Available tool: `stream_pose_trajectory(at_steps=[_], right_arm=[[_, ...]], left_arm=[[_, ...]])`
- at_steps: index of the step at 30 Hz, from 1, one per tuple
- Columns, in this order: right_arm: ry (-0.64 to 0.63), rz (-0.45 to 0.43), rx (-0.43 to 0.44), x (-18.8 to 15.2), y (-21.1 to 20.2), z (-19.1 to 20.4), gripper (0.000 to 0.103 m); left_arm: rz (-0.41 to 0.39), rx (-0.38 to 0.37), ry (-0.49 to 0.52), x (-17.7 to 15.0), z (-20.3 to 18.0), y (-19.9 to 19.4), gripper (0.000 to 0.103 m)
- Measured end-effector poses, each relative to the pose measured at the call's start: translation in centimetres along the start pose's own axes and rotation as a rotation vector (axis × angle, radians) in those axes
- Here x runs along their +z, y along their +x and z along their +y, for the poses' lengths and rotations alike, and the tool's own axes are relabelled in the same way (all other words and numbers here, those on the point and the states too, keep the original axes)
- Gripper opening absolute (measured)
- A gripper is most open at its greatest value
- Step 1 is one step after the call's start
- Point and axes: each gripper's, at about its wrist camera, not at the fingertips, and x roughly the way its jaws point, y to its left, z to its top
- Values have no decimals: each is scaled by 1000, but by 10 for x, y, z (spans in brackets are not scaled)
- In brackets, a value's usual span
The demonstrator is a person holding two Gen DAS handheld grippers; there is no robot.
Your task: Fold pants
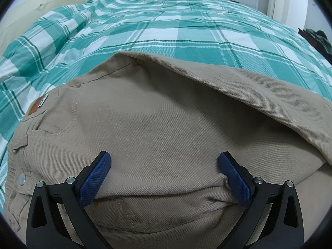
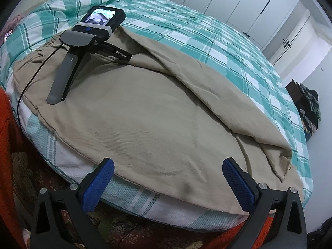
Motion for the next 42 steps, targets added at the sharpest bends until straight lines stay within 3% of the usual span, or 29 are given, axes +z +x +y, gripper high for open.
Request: stream_pose_trajectory(at_steps=[13,25,31,37,42], right_arm=[[-49,22,-26,15,-2,16,102],[132,29,-15,16,-4,-15,102],[276,25,2,-1,0,-53,102],[438,-66,9,-24,-15,-108,102],[749,-117,135,-71,-15,-195,102]], left_arm=[[0,0,0,0,0,0,103],[0,0,0,1,0,0,103],[0,0,0,1,0,0,103],[0,0,0,0,0,0,103],[1,0,0,0,0,0,103]])
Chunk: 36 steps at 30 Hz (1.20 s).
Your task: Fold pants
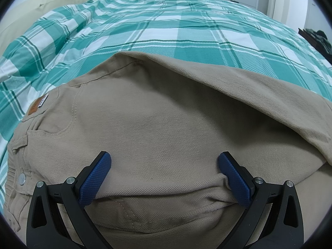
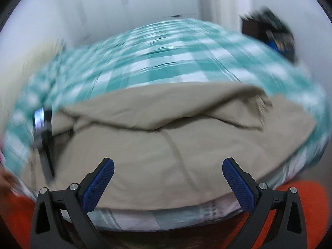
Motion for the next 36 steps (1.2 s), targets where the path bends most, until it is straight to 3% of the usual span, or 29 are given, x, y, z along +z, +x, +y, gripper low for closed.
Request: stream_pose_trajectory(at_steps=[3,6,9,11,13,17,18,19,20,21,23,25,30,33,36], right_arm=[[201,25,111,11,8,-58,100],[410,51,264,20,29,-107,87],[567,72,348,31,65,-139,76],[631,83,327,39,90,-154,69],[655,95,215,46,105,-163,55],[769,32,144,50,117,-171,52],[772,16,134,52,120,-170,51],[762,2,114,55,122,-169,41],[752,-1,90,57,123,-168,15],[745,1,55,60,121,-172,3],[764,-26,85,67,109,-174,3],[685,-88,139,94,79,-169,3],[416,-247,206,163,-7,-147,3],[315,-269,232,183,-37,-132,3],[324,-255,276,186,-46,-126,3]], left_arm=[[0,0,0,0,0,0,103],[0,0,0,0,0,0,103],[0,0,0,0,0,0,103],[1,0,0,0,0,0,103],[1,1,0,0,-1,0,103],[2,3,1,-1,-2,1,103],[0,1,1,-2,-1,2,103],[2,-5,-3,-1,0,3,103],[14,-13,-14,1,1,5,103],[22,-14,-12,2,1,5,103],[76,-31,7,8,3,1,102],[151,-107,-22,17,15,-9,101],[205,-410,-293,29,68,-38,101],[276,-522,-370,31,74,-33,101],[288,-575,-407,37,69,-23,101]])
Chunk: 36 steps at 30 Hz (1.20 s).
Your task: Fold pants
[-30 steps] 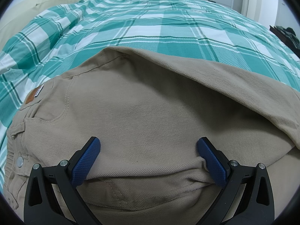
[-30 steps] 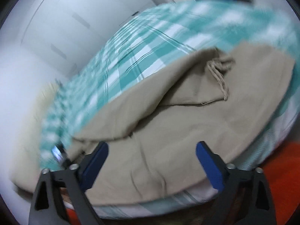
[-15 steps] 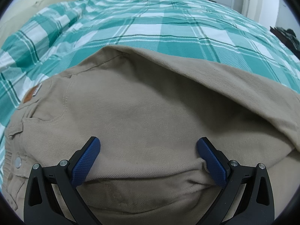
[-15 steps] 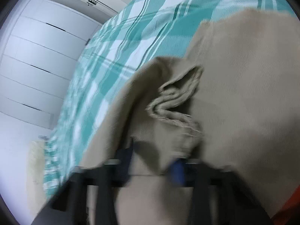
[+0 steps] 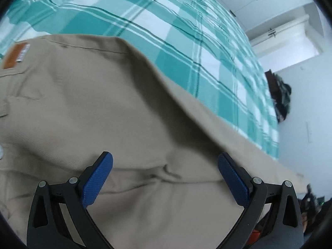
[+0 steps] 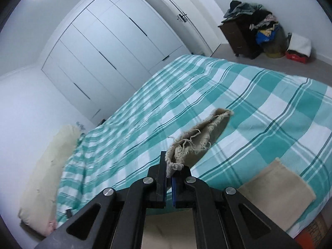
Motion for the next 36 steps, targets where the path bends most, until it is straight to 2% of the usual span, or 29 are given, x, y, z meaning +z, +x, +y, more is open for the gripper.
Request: stream_pose_trajectory(at_steps=[5,6,8,11,12,13,14,16,18,21,23,25,27,29,31,33,34,36], right_arm=[[-50,-12,50,-14,-27,16,3],[-58,-13,65,-16,-32,18,3],[-75,-18,106,-22,-45,21,3],[-98,-30,166,-28,-74,22,3],[-103,-34,186,-29,-83,22,3],[-107,-36,210,-29,-91,21,3],[-110,-33,227,-29,-98,18,3],[-118,-11,206,-27,-97,10,3],[-109,50,98,-20,-75,-8,3],[-83,116,20,2,-25,-31,3],[-75,95,38,23,-8,-32,3],[-38,54,108,40,-10,-31,3],[10,30,159,50,-20,-39,3],[42,39,138,44,-30,-59,3],[69,74,62,26,-34,-90,3],[127,154,-43,-2,-26,-131,3],[157,191,-98,-15,-20,-149,3],[215,260,-194,-41,-8,-184,3]], left_arm=[[11,-111,-168,29,7,24,100],[19,-123,-190,34,7,29,98],[34,-139,-198,47,1,39,87],[71,-141,-197,60,-4,51,50],[81,-144,-210,62,-3,54,20],[86,-134,-218,61,-3,54,5],[81,-128,-227,58,-3,51,5],[50,-126,-193,55,-11,38,4],[17,-137,-154,53,-26,16,4],[-98,-203,-67,40,-55,-48,4],[-180,-198,20,19,-66,-93,6],[-211,-186,70,-10,-61,-120,6],[-193,-186,78,-53,-44,-129,6],[-129,-168,68,-97,-23,-113,9],[-48,-136,47,-132,-2,-81,10],[26,-86,-3,-156,16,-49,10],[48,-53,-24,-166,25,-38,9],[28,-67,-48,-169,32,-36,9]])
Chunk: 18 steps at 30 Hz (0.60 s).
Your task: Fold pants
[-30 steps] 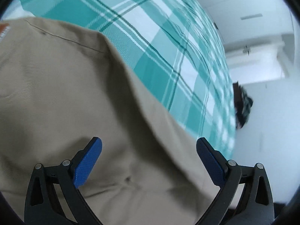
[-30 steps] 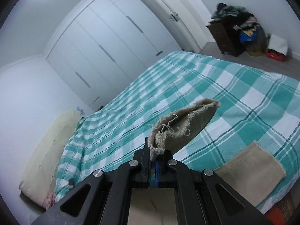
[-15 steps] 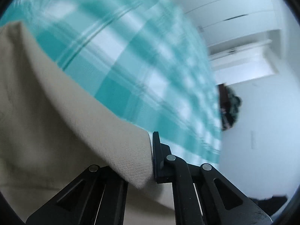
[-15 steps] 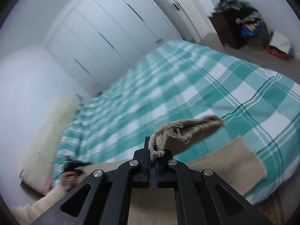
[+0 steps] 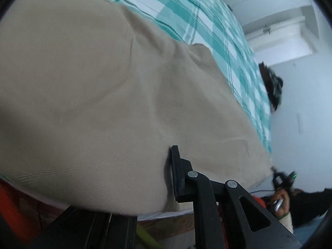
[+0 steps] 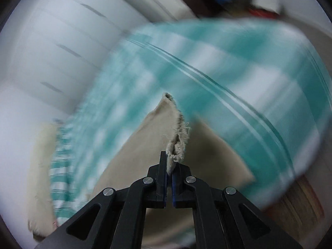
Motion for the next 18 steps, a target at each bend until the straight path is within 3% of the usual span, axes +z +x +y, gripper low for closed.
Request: stream_pose_trajectory(at_steps=[2,8,12,18], right_arm=[[27,19,-47,-9,10,-16,3],[2,-14,-28,-3,4,-10,3],[-19,-47,12,-2,-11,-1,3],[-41,0,-122,-20,15,-20,3]], left_arm=[[-17,-16,-9,7,0,-9,9],[-74,8,70,7,-20,-22,8],[-40,103,111,-6,-14,-6,6],[-44,133,141,-10,-16,-7,4]])
